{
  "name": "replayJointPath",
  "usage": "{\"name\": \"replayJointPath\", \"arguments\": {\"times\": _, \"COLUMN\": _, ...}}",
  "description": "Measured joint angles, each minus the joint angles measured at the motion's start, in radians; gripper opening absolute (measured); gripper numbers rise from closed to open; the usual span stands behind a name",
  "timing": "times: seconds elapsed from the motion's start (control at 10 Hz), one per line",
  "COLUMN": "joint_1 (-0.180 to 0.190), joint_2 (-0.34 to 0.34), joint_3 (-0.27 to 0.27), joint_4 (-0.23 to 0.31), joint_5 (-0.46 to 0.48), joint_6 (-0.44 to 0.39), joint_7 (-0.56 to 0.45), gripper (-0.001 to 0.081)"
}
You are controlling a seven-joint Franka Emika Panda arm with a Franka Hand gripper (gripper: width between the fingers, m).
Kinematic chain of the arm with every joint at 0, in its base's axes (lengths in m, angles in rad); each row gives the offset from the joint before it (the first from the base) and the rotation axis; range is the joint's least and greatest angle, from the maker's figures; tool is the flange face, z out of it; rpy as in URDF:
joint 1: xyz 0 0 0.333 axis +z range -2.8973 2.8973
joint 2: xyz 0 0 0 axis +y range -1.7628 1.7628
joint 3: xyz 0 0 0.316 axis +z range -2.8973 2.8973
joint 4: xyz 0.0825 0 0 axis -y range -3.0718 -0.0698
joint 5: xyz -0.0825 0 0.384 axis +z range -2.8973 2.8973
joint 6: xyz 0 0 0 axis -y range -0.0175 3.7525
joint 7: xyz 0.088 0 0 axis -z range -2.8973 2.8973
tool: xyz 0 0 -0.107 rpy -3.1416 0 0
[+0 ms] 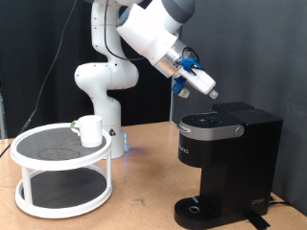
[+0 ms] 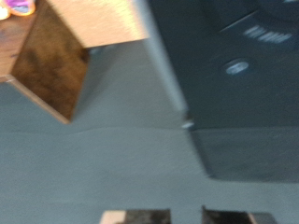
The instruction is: Make a cup of coffee with the keurig machine
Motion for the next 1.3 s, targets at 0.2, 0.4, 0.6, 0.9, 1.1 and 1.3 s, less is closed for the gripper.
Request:
{"name": "replayJointPath", "arguments": {"times": 0.2, "joint_1": -0.011, "joint_2": -0.048, "joint_3": -0.017, "joint_4": -0.054, "joint_5": -0.013, "joint_6": -0.059, "joint_7": -0.038, "gripper": 0.0000}}
{"name": "replayJointPath", "arguments": {"times": 0.4, "joint_1": -0.021, "joint_2": -0.100, "joint_3": -0.044, "joint_4": -0.106, "joint_5": -0.044, "joint_6": -0.138, "joint_7": -0.108, "gripper": 0.0000}}
{"name": "replayJointPath", "arguments": {"times": 0.6, "joint_1": -0.036, "joint_2": -0.145, "joint_3": -0.075, "joint_4": -0.145, "joint_5": -0.107, "joint_6": -0.238, "joint_7": -0.141, "gripper": 0.0000}}
{"name": "replayJointPath", "arguments": {"times": 0.9, "joint_1": -0.050, "joint_2": -0.203, "joint_3": -0.091, "joint_4": -0.197, "joint_5": -0.121, "joint_6": -0.266, "joint_7": -0.143, "gripper": 0.0000}}
{"name": "replayJointPath", "arguments": {"times": 1.1, "joint_1": -0.052, "joint_2": -0.216, "joint_3": -0.104, "joint_4": -0.218, "joint_5": -0.090, "joint_6": -0.279, "joint_7": -0.153, "gripper": 0.0000}}
{"name": "replayJointPath", "arguments": {"times": 1.3, "joint_1": -0.058, "joint_2": -0.284, "joint_3": -0.138, "joint_4": -0.293, "joint_5": 0.042, "joint_6": -0.247, "joint_7": -0.198, "gripper": 0.0000}}
